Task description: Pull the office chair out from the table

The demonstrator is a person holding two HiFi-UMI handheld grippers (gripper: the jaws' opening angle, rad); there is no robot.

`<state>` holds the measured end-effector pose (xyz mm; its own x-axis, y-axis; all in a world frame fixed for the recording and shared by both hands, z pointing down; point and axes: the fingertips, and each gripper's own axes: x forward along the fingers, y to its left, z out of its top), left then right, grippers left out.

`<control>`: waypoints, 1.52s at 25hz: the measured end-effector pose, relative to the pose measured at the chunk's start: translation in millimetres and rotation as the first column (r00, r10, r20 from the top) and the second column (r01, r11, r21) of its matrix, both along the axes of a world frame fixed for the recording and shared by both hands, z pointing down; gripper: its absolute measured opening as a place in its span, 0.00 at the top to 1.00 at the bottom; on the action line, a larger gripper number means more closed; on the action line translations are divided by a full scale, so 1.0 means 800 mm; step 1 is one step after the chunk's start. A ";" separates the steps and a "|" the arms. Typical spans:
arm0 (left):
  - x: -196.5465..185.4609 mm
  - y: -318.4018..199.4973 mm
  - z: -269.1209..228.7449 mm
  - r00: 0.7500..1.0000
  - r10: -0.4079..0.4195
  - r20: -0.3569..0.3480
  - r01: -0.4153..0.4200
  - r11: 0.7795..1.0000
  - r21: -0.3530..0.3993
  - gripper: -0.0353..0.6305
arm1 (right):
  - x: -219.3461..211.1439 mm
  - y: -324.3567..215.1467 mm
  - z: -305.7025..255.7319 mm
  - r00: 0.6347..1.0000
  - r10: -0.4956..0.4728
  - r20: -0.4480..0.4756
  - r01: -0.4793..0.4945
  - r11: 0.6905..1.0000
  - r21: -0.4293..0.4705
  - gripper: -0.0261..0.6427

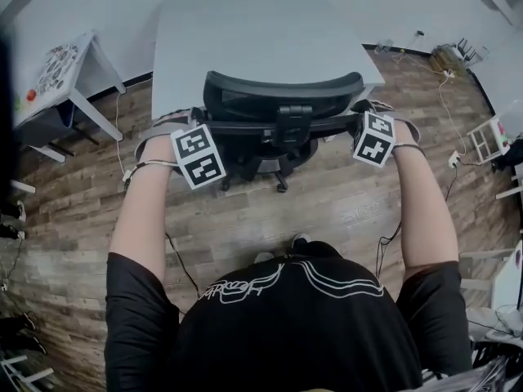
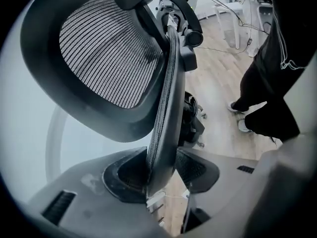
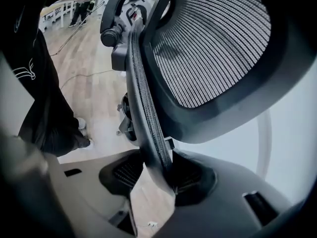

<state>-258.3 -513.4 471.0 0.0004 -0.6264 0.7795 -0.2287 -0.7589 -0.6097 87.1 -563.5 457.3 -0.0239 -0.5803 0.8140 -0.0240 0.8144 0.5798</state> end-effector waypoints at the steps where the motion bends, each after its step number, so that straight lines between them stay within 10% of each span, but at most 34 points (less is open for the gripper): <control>1: 0.001 0.002 0.000 1.000 -0.002 -0.002 0.002 1.000 0.001 0.70 | 0.001 0.003 0.000 1.000 0.006 -0.004 -0.006 1.000 0.001 0.67; 38: 0.105 0.244 0.004 0.985 -0.153 0.082 0.152 0.988 0.014 0.69 | 0.111 0.230 -0.004 0.997 -0.071 -0.013 0.071 0.997 0.028 0.66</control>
